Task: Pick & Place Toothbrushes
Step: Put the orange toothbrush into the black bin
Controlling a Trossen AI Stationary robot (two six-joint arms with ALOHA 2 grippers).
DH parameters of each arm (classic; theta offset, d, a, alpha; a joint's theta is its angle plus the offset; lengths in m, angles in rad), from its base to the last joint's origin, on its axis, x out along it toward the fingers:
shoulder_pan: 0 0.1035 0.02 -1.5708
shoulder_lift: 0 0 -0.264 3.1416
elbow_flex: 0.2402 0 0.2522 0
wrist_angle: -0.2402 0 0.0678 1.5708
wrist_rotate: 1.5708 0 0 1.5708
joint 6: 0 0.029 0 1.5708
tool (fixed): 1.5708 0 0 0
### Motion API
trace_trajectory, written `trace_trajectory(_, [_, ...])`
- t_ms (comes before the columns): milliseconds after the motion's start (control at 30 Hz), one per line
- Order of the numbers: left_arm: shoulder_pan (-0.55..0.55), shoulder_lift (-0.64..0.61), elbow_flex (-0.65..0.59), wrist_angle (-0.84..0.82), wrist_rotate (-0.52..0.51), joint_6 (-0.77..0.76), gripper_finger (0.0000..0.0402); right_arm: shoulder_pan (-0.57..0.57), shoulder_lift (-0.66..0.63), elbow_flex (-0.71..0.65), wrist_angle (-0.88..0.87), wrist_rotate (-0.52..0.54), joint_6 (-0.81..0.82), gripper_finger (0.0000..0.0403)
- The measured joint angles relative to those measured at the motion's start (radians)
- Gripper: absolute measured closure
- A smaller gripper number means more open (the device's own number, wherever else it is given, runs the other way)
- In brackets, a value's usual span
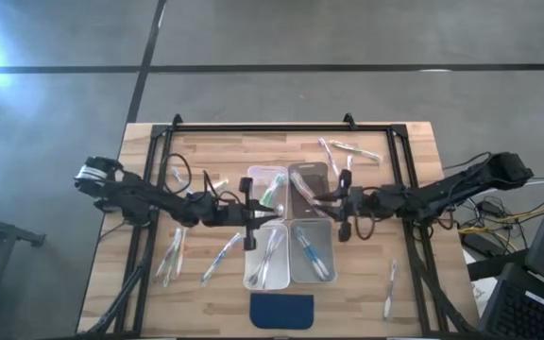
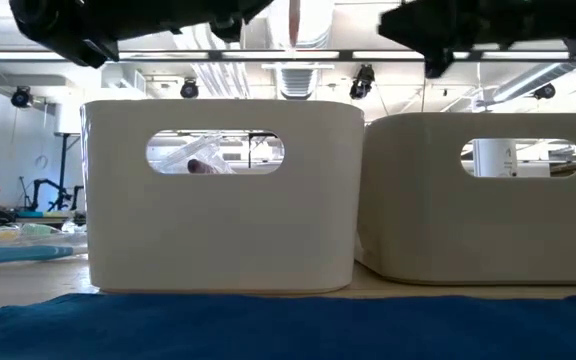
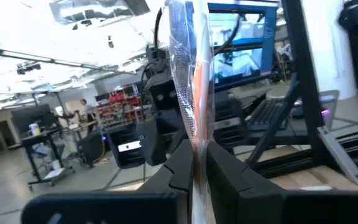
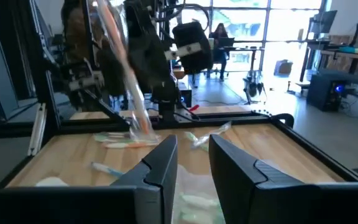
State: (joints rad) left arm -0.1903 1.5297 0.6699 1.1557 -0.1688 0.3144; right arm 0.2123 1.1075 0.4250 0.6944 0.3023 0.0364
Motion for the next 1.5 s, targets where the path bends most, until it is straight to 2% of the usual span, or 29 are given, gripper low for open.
trace_trajectory(500, [0.028,-0.043,0.002,0.015,0.045,0.029,0.0371,0.000,0.254,0.237,-0.008,0.003,-0.045,0.0240])
trace_trajectory(833, [0.034,-0.042,-0.001,0.014,0.098,0.030,0.0370,0.000,0.382,0.370,-0.011,0.003,-0.098,0.0225])
trace_trajectory(1167, [0.034,-0.042,-0.001,0.014,0.119,0.031,0.0369,0.000,0.450,0.425,-0.010,0.003,-0.102,0.0274])
trace_trajectory(1433, [0.034,-0.042,-0.001,0.014,0.116,0.028,0.0365,0.000,0.454,0.432,-0.033,-0.001,-0.121,0.0376])
trace_trajectory(1500, [0.034,-0.042,-0.001,0.014,0.116,0.025,0.0360,0.000,0.454,0.432,-0.035,-0.001,-0.121,0.0381])
